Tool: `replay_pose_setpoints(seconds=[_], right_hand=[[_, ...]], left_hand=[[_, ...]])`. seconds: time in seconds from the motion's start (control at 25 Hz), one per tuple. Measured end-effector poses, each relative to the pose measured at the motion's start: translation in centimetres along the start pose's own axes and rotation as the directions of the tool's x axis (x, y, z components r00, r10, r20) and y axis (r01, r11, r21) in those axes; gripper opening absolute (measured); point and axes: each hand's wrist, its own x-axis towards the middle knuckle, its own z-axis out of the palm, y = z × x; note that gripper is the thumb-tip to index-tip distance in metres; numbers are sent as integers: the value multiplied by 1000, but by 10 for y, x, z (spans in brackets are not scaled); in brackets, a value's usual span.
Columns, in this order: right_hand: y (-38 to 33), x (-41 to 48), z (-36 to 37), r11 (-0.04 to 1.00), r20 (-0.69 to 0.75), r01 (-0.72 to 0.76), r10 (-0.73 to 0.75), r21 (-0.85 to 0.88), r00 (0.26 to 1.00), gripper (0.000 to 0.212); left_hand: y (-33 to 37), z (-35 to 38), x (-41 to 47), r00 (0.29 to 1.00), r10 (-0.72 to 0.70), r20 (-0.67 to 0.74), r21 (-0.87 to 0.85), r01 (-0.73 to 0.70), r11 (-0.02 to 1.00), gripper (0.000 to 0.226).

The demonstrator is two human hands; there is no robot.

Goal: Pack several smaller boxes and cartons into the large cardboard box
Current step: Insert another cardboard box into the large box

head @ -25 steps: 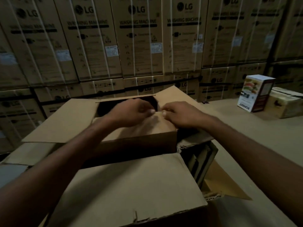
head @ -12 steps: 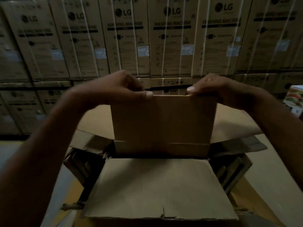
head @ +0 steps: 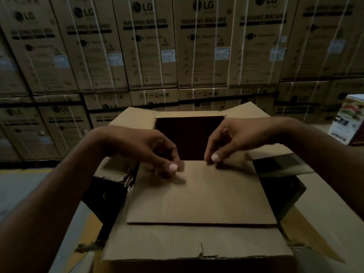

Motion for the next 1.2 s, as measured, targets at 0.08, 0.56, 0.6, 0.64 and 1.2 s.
replay_pose_setpoints(seconds=[0.08,0.56,0.6,0.64,1.2], right_hand=[[8,20,-12,993,-171,-92,77,-79,982,23],[84,154,-62,649,-307,-410,274,-641,912,60],[93,160,-70,620,-328,-406,242,-671,913,63],[102,167,-77,581,-352,-395,192,-712,916,73],[176,255,-137,834,-409,-374,201,-404,890,48]], left_hand=[[-3,-11,10,993,-26,-112,31,30,999,26],[-60,-96,159,877,-191,-441,595,445,669,75],[-66,-107,171,877,-183,-445,609,446,656,75],[-71,-116,181,879,-185,-440,628,448,637,79],[-124,-168,265,778,-98,-621,451,456,767,61]])
